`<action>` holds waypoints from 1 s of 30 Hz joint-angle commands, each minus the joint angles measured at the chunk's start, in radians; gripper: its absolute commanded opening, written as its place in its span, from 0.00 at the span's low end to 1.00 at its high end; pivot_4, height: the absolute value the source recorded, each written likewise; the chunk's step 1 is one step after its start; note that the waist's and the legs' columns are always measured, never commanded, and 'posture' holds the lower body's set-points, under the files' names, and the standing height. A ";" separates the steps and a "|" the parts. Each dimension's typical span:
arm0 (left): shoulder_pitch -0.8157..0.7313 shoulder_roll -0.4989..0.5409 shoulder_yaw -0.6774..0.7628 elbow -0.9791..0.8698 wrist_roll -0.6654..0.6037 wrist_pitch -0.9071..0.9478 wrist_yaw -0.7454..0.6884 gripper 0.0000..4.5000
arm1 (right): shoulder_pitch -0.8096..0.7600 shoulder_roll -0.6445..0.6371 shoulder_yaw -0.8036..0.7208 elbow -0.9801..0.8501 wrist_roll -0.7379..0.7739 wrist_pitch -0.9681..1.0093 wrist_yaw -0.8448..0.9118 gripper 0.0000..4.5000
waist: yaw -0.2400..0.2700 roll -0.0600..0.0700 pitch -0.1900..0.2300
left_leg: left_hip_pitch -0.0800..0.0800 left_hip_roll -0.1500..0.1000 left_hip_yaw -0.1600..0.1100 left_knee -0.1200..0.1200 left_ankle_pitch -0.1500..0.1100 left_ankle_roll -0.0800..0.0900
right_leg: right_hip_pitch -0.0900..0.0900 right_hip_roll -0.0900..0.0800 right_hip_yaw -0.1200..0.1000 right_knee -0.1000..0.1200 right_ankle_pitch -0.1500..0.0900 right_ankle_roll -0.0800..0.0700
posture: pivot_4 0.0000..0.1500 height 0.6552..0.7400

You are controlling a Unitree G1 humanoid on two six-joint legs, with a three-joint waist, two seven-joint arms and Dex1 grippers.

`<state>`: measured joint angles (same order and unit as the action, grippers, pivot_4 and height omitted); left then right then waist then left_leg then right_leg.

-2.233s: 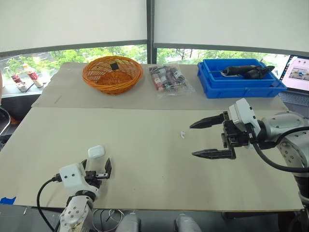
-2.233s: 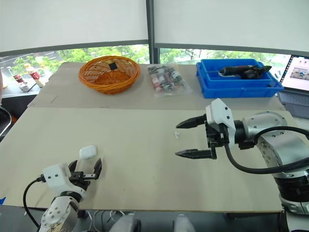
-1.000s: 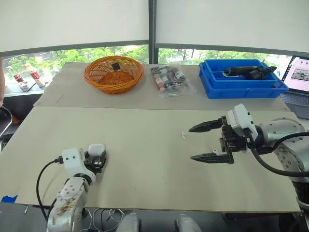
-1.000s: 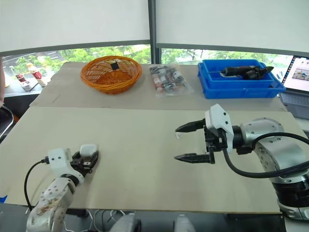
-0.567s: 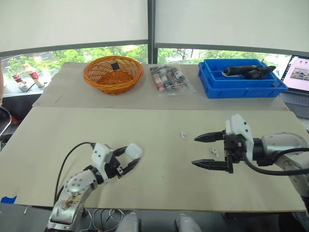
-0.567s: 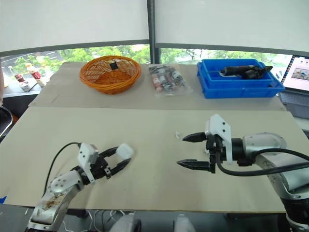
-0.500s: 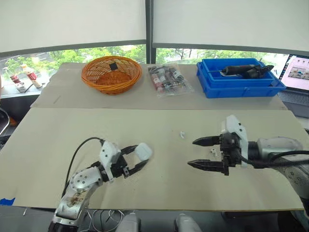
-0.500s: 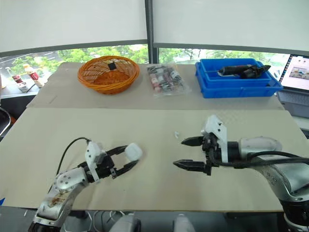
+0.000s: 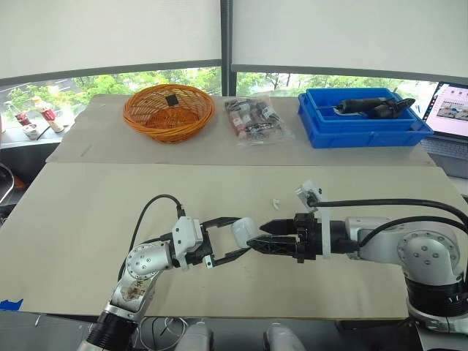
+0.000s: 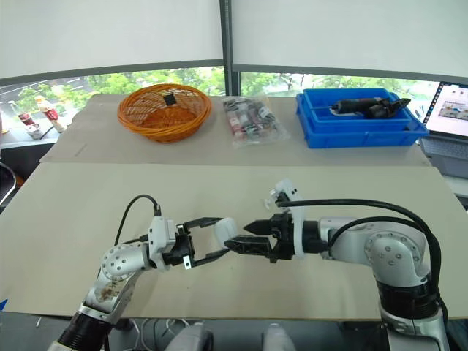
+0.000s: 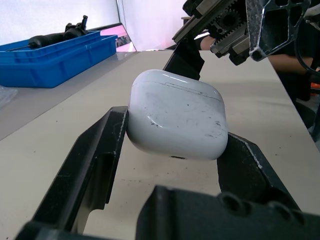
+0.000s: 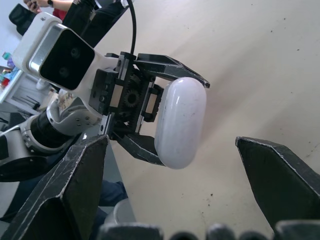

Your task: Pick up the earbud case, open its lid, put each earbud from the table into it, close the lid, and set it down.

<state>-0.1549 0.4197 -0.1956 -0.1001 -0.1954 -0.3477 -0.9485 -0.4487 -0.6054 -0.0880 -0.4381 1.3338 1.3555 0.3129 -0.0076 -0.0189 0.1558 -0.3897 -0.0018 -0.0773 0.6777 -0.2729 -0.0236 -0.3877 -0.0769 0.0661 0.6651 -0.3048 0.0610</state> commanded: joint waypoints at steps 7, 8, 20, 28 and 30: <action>-0.021 -0.017 -0.005 -0.035 -0.013 -0.026 0.015 0.58 | -0.012 0.016 0.032 0.014 0.067 -0.017 -0.053 0.89 | -0.007 0.000 0.000 | 0.000 0.000 0.000 0.000 0.000 0.000 | 0.000 0.000 0.000 0.000 0.000 0.000 | 1.00 1.00; -0.022 -0.014 -0.008 -0.037 -0.011 -0.034 0.010 0.58 | -0.015 0.017 0.034 0.016 0.069 -0.019 -0.055 0.84 | -0.007 0.000 0.000 | 0.000 0.000 0.000 0.000 0.000 0.000 | 0.000 0.000 0.000 0.000 0.000 0.000 | 1.00 1.00; -0.019 -0.015 -0.013 -0.048 -0.009 -0.047 0.016 0.58 | -0.017 0.026 0.053 0.021 0.070 -0.024 -0.054 0.16 | -0.007 0.000 0.000 | 0.000 0.000 0.000 0.000 0.000 0.000 | 0.000 0.000 0.000 0.000 0.000 0.000 | 1.00 1.00; -0.041 0.028 -0.010 -0.035 -0.029 0.081 -0.012 1.00 | -0.042 -0.016 0.083 0.004 0.002 -0.026 0.002 0.16 | -0.007 0.000 0.000 | 0.000 0.000 0.000 0.000 0.000 0.000 | 0.000 0.000 0.000 0.000 0.000 0.000 | 1.00 1.00; -0.054 0.077 -0.020 -0.038 -0.044 0.210 -0.045 1.00 | -0.064 -0.062 0.123 -0.019 -0.078 -0.045 0.055 0.16 | -0.008 0.000 0.000 | 0.000 0.000 0.000 0.000 0.000 0.000 | 0.000 0.000 0.000 0.000 0.000 0.000 | 1.00 1.00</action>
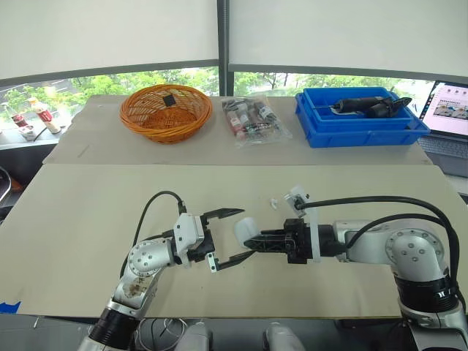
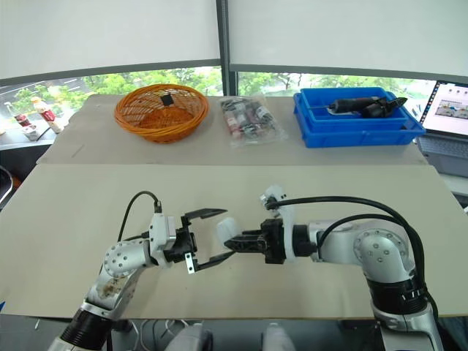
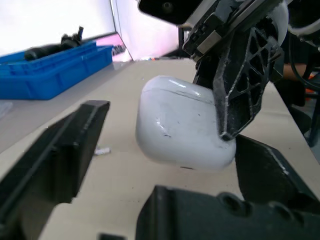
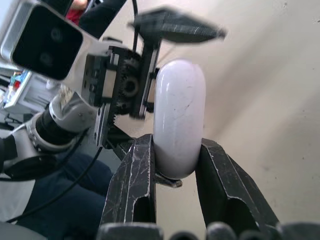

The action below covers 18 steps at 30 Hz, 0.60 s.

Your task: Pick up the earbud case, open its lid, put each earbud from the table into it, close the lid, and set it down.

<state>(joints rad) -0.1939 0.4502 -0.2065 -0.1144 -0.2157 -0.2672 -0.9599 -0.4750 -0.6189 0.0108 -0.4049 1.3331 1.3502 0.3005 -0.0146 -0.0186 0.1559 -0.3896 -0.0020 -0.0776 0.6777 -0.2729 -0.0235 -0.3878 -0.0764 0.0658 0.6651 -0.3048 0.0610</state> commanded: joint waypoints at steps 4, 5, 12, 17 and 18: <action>-0.078 0.152 -0.042 -0.081 -0.050 0.446 -0.087 1.00 | -0.099 -0.224 0.196 -0.135 -0.361 -0.187 0.255 0.16 | -0.004 0.003 0.002 | 0.000 0.000 0.000 0.000 0.000 0.000 | -0.001 0.001 0.000 0.000 0.000 0.000 | 1.00 1.00; -0.097 0.168 -0.052 -0.105 -0.051 0.518 -0.087 1.00 | -0.112 -0.260 0.237 -0.148 -0.429 -0.233 0.298 0.16 | -0.004 0.003 0.002 | 0.000 0.000 0.000 0.000 0.000 0.000 | -0.001 0.001 -0.001 0.000 0.000 0.000 | 1.00 1.00; -0.254 0.158 -0.093 -0.267 -0.144 0.968 -0.039 1.00 | -0.153 -0.403 0.438 -0.176 -0.796 -0.512 0.543 0.16 | -0.004 0.003 0.003 | -0.002 0.000 0.001 0.001 0.000 0.000 | -0.001 0.000 -0.002 -0.001 0.000 0.000 | 1.00 1.00; -0.313 0.124 -0.124 -0.277 -0.137 0.982 -0.031 1.00 | -0.162 -0.384 0.449 -0.160 -0.876 -0.556 0.624 0.16 | -0.005 0.002 0.003 | -0.001 0.000 0.001 0.001 0.000 0.000 | -0.001 0.001 -0.001 0.000 0.000 0.000 | 1.00 1.00; -0.317 0.118 -0.127 -0.274 -0.139 0.975 -0.033 1.00 | -0.164 -0.376 0.447 -0.158 -0.886 -0.558 0.634 0.16 | -0.005 0.002 0.003 | -0.002 0.000 0.001 0.001 0.000 0.000 | -0.001 0.001 -0.001 0.000 0.000 0.000 | 1.00 1.00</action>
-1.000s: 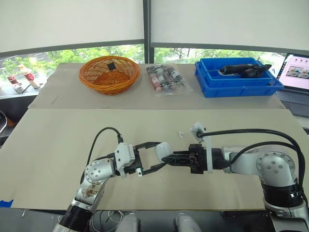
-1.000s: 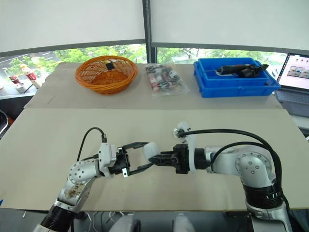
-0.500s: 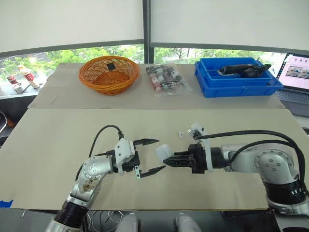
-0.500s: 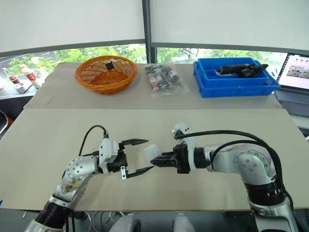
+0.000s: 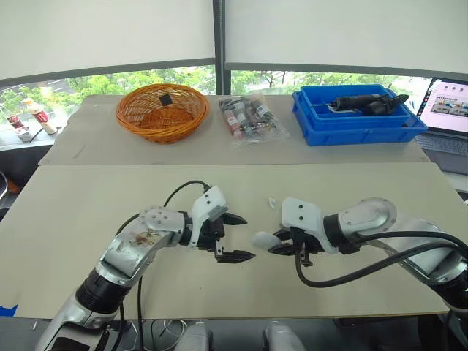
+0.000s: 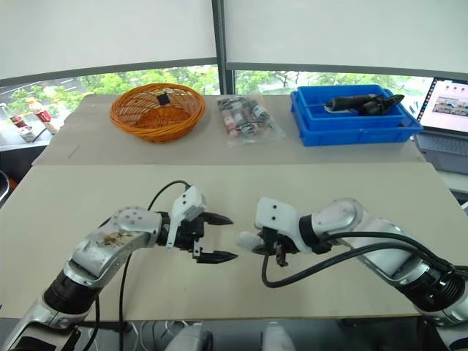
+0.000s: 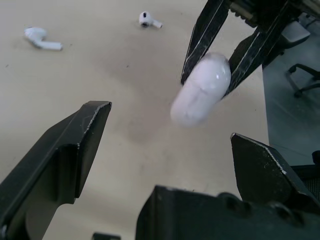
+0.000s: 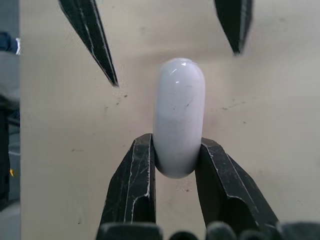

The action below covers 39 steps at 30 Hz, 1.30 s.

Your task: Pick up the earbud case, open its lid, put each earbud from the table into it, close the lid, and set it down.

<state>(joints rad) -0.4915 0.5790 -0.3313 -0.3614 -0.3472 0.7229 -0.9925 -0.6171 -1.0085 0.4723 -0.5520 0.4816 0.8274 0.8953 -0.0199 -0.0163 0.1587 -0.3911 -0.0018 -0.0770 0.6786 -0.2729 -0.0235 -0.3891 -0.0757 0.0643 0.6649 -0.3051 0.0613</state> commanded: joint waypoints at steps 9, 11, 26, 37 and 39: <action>-0.027 -0.013 -0.021 0.036 0.010 -0.145 -0.065 1.00 | -0.031 0.054 -0.041 -0.018 -0.072 -0.016 0.105 0.16 | 0.005 0.000 0.000 | 0.000 0.000 -0.001 0.000 0.000 0.000 | 0.000 -0.001 0.000 0.000 0.000 0.000 | 1.00 1.00; -0.027 -0.015 -0.021 0.040 0.011 -0.149 -0.066 0.88 | -0.029 0.058 -0.046 -0.021 -0.076 -0.012 0.110 0.16 | 0.005 0.000 0.000 | 0.000 0.000 -0.001 0.001 0.000 0.000 | 0.000 -0.001 0.000 0.000 0.000 0.000 | 1.00 1.00; 0.020 -0.022 -0.013 0.030 0.014 -0.141 -0.032 0.14 | -0.015 0.048 -0.083 -0.040 -0.088 0.002 0.152 0.39 | 0.005 0.000 0.000 | 0.000 0.000 -0.001 0.001 0.000 0.000 | 0.000 -0.001 0.000 0.000 0.000 0.000 | 1.00 1.00; 0.204 -0.089 0.097 0.109 -0.114 -0.321 -0.116 0.14 | 0.073 -0.013 -0.233 -0.034 -0.116 -0.210 0.215 0.85 | 0.006 0.000 0.000 | 0.000 0.000 -0.001 0.001 0.000 0.000 | 0.000 -0.001 0.000 0.000 0.000 0.000 | 1.00 1.00; 0.213 -0.103 0.098 0.104 -0.119 -0.336 -0.119 0.14 | 0.089 -0.004 -0.242 -0.042 -0.120 -0.217 0.215 0.85 | 0.006 0.000 0.000 | 0.000 0.000 -0.001 0.001 0.000 0.000 | 0.000 -0.001 0.000 0.000 0.000 0.000 | 1.00 1.00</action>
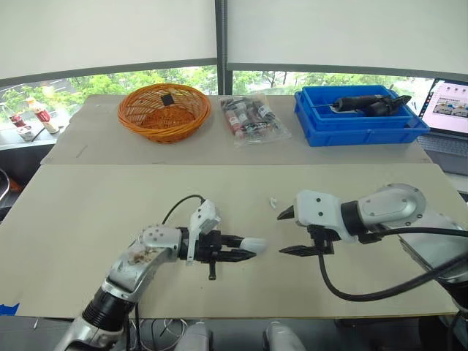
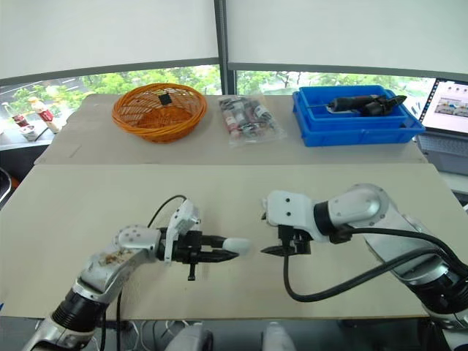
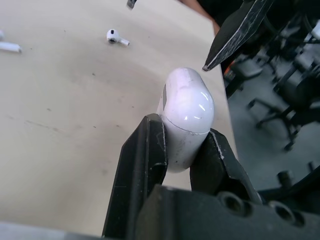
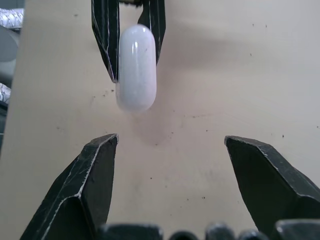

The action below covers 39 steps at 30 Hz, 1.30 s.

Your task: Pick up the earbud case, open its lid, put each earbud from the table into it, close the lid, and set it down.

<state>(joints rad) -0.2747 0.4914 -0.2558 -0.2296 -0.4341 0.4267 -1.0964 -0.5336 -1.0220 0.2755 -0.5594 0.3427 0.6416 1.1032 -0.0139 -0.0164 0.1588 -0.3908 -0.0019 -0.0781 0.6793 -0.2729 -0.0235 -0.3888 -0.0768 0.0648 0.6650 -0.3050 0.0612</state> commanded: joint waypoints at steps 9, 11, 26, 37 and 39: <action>-0.019 -0.030 -0.003 -0.032 0.004 -0.104 -0.040 0.14 | 0.008 0.109 0.000 -0.026 -0.030 -0.027 -0.032 0.85 | 0.001 0.000 0.000 | 0.000 0.000 0.000 0.000 0.000 0.000 | 0.000 0.000 0.000 0.000 0.000 0.000 | 1.00 1.00; -0.011 -0.017 -0.014 -0.041 0.015 -0.124 -0.053 0.14 | -0.003 0.127 -0.001 -0.011 -0.034 -0.022 -0.037 0.85 | -0.001 0.000 0.000 | 0.001 0.000 0.000 0.000 0.000 0.000 | 0.000 0.000 0.000 0.000 0.000 0.000 | 1.00 1.00; -0.007 -0.001 -0.044 0.007 0.078 -0.250 -0.083 0.14 | -0.048 0.160 -0.056 0.011 0.030 0.076 -0.055 0.85 | 0.001 0.000 0.000 | 0.001 0.000 0.000 0.000 0.000 0.000 | 0.000 0.000 0.000 0.000 0.000 0.000 | 1.00 1.00; 0.009 -0.011 0.013 0.024 0.067 -0.250 -0.021 0.14 | 0.027 0.106 -0.165 -0.066 0.136 0.090 -0.013 0.85 | 0.001 0.000 0.000 | 0.000 0.000 0.000 0.000 0.000 0.000 | 0.000 0.000 0.000 0.000 0.000 0.000 | 1.00 1.00; 0.019 -0.022 0.051 0.029 0.058 -0.250 0.023 0.14 | 0.078 0.097 -0.211 -0.082 0.140 0.045 -0.013 0.85 | 0.002 0.000 0.000 | 0.000 0.000 0.000 0.000 0.000 0.000 | 0.000 0.000 0.000 0.000 0.000 0.000 | 1.00 1.00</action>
<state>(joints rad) -0.2599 0.4761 -0.2480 -0.1914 -0.3553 0.1869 -1.1060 -0.4663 -0.9154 0.1246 -0.6059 0.4597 0.7291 1.0860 -0.0121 -0.0164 0.1588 -0.3904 -0.0021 -0.0783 0.6795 -0.2729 -0.0235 -0.3885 -0.0768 0.0650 0.6653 -0.3050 0.0612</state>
